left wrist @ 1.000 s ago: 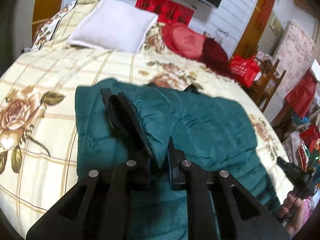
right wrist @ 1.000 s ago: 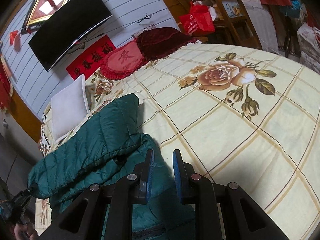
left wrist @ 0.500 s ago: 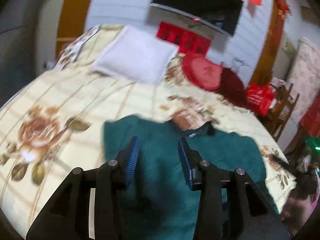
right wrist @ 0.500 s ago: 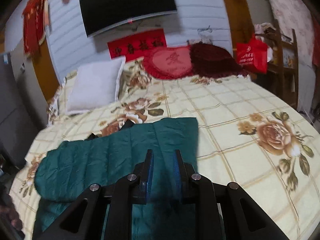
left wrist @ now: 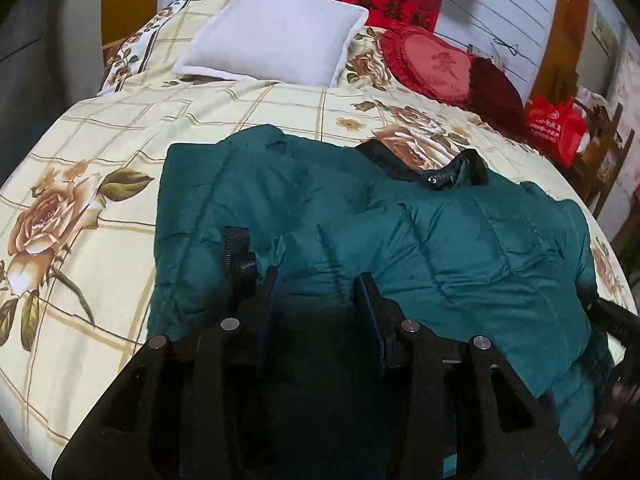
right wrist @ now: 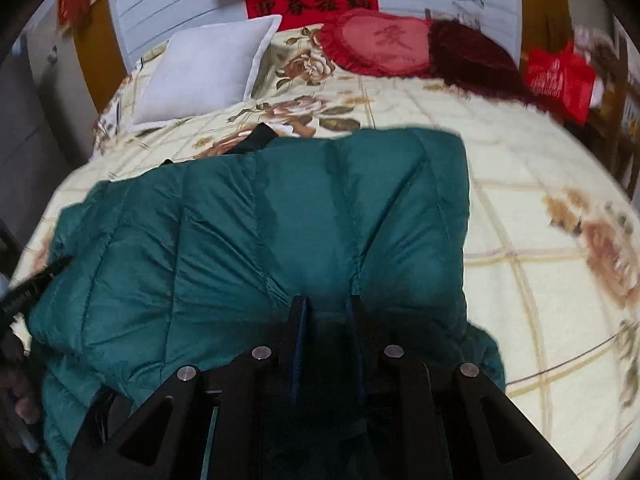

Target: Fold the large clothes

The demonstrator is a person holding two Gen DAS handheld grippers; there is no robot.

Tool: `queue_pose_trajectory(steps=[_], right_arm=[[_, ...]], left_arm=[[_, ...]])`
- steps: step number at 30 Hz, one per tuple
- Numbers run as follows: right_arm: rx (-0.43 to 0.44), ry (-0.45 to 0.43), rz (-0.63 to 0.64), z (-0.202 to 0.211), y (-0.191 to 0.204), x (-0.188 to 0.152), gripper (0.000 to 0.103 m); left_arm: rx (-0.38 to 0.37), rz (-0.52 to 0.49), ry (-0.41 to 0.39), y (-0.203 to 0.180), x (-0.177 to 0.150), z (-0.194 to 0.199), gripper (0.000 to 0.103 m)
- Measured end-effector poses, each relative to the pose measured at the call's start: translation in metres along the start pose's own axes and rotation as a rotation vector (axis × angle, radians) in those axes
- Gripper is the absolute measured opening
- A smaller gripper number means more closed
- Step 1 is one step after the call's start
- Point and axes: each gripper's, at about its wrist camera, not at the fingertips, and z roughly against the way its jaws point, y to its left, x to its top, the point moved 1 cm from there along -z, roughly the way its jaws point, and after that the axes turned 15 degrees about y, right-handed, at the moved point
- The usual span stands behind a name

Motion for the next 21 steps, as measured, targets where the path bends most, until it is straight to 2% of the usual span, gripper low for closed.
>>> queue_pose_trajectory(steps=[2, 5, 9, 10, 12, 13, 17, 20, 21], right_arm=[[0.057, 0.009, -0.028, -0.001, -0.010, 0.000, 0.019], [0.067, 0.003, -0.009, 0.001, -0.010, -0.002, 0.018], [0.078, -0.035, -0.022, 0.013, -0.007, 0.001, 0.019], [0.077, -0.056, -0.037, 0.021, -0.006, 0.005, 0.019], [0.055, -0.153, -0.066, 0.042, -0.003, 0.020, 0.020], [0.018, -0.182, -0.074, 0.046, -0.001, 0.034, 0.022], [-0.128, -0.095, -0.059, 0.017, 0.000, 0.085, 0.022], [-0.163, 0.057, -0.038, -0.030, -0.011, 0.098, 0.022], [-0.169, 0.062, -0.025, -0.037, -0.012, 0.097, 0.022]], left_arm=[[-0.045, 0.004, -0.016, 0.009, -0.008, 0.001, 0.039], [-0.090, 0.025, -0.022, 0.015, -0.010, 0.006, 0.039], [-0.066, 0.013, -0.024, 0.009, -0.008, 0.007, 0.039], [-0.065, 0.016, -0.024, 0.008, -0.007, 0.007, 0.039], [-0.062, 0.015, -0.026, 0.007, -0.007, 0.007, 0.039], [-0.062, 0.016, -0.026, 0.008, -0.008, 0.008, 0.039], [-0.067, 0.017, -0.021, 0.008, -0.008, 0.008, 0.039], [-0.079, 0.011, -0.020, 0.007, -0.009, 0.009, 0.039], [-0.076, 0.009, -0.019, 0.007, -0.009, 0.009, 0.039]])
